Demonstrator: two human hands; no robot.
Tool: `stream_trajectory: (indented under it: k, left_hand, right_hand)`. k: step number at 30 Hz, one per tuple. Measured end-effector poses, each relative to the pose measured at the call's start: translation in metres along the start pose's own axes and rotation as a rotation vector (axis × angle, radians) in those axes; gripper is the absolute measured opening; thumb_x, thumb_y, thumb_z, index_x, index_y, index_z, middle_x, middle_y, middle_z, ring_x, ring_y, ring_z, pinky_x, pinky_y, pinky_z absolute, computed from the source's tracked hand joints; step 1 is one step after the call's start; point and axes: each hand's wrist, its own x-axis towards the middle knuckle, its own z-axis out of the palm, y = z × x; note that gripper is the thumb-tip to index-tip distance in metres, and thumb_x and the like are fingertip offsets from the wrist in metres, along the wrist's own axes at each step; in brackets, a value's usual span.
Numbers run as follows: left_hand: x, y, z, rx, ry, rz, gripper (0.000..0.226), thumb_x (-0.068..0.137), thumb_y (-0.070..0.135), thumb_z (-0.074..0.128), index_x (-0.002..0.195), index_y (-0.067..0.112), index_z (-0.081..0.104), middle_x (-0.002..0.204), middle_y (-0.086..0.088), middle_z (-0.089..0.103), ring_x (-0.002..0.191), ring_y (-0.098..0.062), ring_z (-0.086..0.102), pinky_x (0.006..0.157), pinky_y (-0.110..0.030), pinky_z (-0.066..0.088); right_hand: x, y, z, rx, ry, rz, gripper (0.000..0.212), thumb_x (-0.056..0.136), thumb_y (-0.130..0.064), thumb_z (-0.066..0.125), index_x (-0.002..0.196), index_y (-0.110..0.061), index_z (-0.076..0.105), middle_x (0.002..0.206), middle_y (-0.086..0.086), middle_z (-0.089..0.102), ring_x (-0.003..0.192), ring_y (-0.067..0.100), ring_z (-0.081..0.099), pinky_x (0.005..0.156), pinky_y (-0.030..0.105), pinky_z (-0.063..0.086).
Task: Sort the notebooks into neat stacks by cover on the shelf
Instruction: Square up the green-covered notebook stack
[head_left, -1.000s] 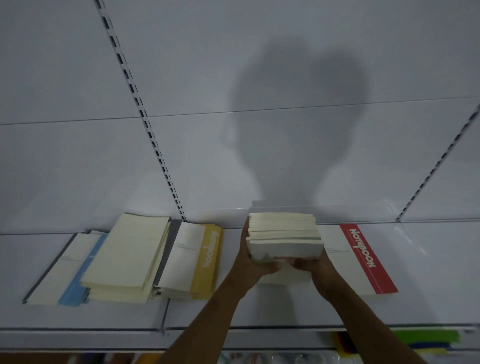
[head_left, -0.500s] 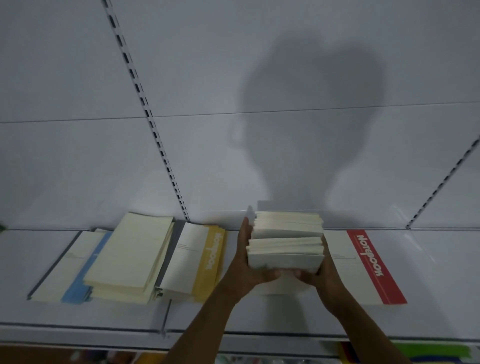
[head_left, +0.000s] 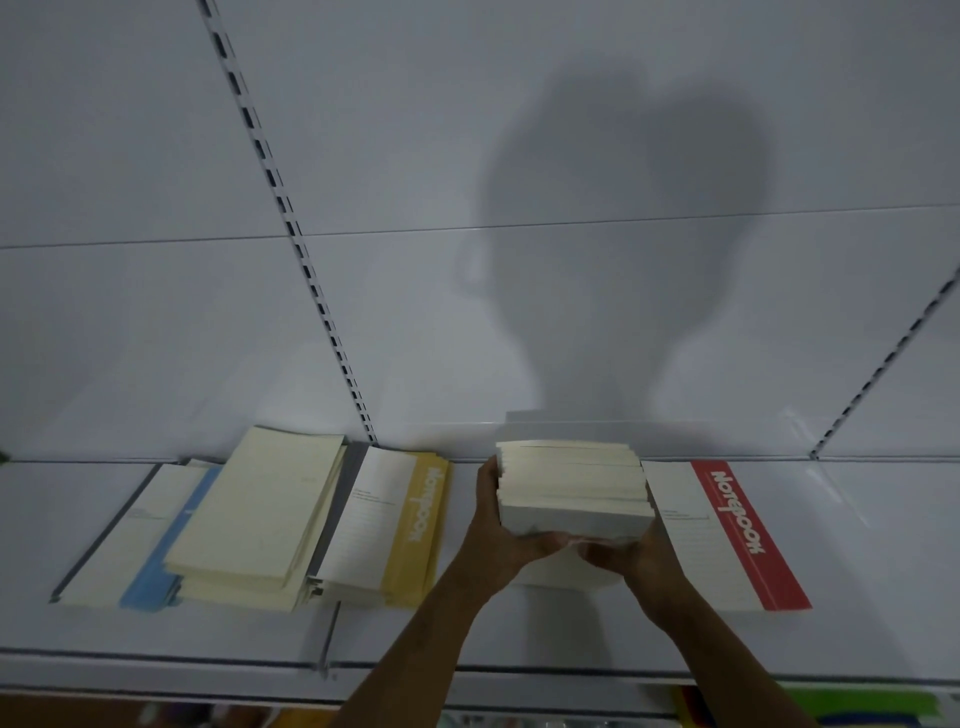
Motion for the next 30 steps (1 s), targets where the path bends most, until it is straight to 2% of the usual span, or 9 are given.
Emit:
stream_trajectory:
  k: [4,7,11,15,19,22,25,27,30]
  left_hand:
    - [0.0,0.007,-0.001,-0.053,-0.045,0.027,0.112,0.056,0.021,0.091,0.145,0.021,0.023,0.14,-0.005,0.045,0.13,-0.019,0.045,0.095,-0.028,0.049]
    - [0.002,0.011,0.001,-0.052,-0.034,0.037,0.114,0.06,0.013,0.088,0.149,0.022,0.017,0.142,-0.007,0.044,0.133,-0.025,0.042,0.101,-0.045,0.047]
    - [0.01,0.015,0.0,-0.082,-0.04,0.031,0.124,0.058,0.02,0.09,0.152,0.02,0.01,0.144,-0.006,0.042,0.133,-0.022,0.042,0.101,-0.045,0.047]
    - [0.01,0.005,0.001,-0.044,-0.031,-0.021,0.121,0.061,0.019,0.089,0.152,0.016,0.008,0.146,-0.008,0.041,0.135,-0.023,0.04,0.103,-0.039,0.046]
    - [0.006,-0.001,0.002,-0.03,-0.027,-0.017,0.113,0.064,0.011,0.087,0.151,0.012,0.015,0.143,-0.003,0.047,0.134,-0.02,0.043,0.104,-0.039,0.045]
    - [0.006,-0.004,0.001,-0.012,0.02,0.0,0.107,0.062,0.007,0.088,0.147,0.012,0.024,0.141,-0.005,0.048,0.132,-0.021,0.045,0.102,-0.037,0.047]
    - [0.002,-0.005,0.002,-0.013,0.01,-0.006,0.112,0.06,0.021,0.091,0.146,0.004,0.021,0.139,-0.012,0.046,0.132,-0.025,0.045,0.103,-0.039,0.047]
    - [-0.001,-0.002,0.003,-0.028,0.003,-0.013,0.116,0.06,0.024,0.09,0.148,0.005,0.016,0.14,-0.014,0.045,0.132,-0.026,0.044,0.104,-0.048,0.045]
    - [-0.002,0.001,0.003,-0.036,0.003,-0.031,0.12,0.059,0.029,0.091,0.15,0.012,0.014,0.141,-0.013,0.043,0.133,-0.025,0.042,0.102,-0.054,0.044]
  right_hand:
    - [0.001,0.001,0.0,0.018,0.014,-0.015,0.06,0.067,-0.001,0.066,0.122,-0.015,0.05,0.108,-0.012,0.069,0.104,0.006,0.064,0.074,0.019,0.054]
    - [0.005,-0.003,-0.003,0.021,0.005,-0.043,0.064,0.068,-0.001,0.066,0.129,-0.005,0.048,0.114,0.0,0.067,0.108,0.014,0.063,0.076,0.022,0.055]
    - [0.009,-0.005,-0.009,0.051,0.009,-0.037,0.063,0.072,-0.001,0.063,0.132,0.0,0.045,0.117,0.012,0.065,0.11,0.024,0.062,0.078,0.029,0.056]
    - [0.003,0.0,-0.005,0.011,0.014,-0.009,0.061,0.07,-0.004,0.067,0.128,-0.011,0.049,0.116,0.001,0.067,0.11,0.016,0.063,0.084,0.03,0.056]
    - [0.002,0.004,-0.004,-0.007,0.047,0.007,0.051,0.08,0.01,0.064,0.121,-0.015,0.05,0.109,-0.012,0.069,0.103,0.004,0.064,0.084,0.022,0.055]
    - [0.002,-0.002,-0.008,-0.003,0.006,0.036,0.068,0.071,-0.015,0.081,0.129,-0.01,0.046,0.118,0.001,0.066,0.11,0.014,0.063,0.089,0.032,0.055]
    - [0.001,-0.005,-0.008,0.009,-0.025,0.015,0.049,0.078,0.014,0.062,0.121,-0.006,0.048,0.109,-0.002,0.07,0.105,0.013,0.066,0.085,0.028,0.056]
    - [-0.002,-0.004,-0.003,0.042,-0.017,0.006,0.052,0.081,0.027,0.048,0.113,-0.012,0.058,0.102,-0.004,0.072,0.099,0.011,0.068,0.077,0.023,0.056]
    - [-0.001,0.001,-0.002,0.07,0.051,0.038,0.053,0.083,0.02,0.051,0.115,-0.02,0.062,0.101,-0.006,0.072,0.1,0.015,0.066,0.073,0.022,0.056]
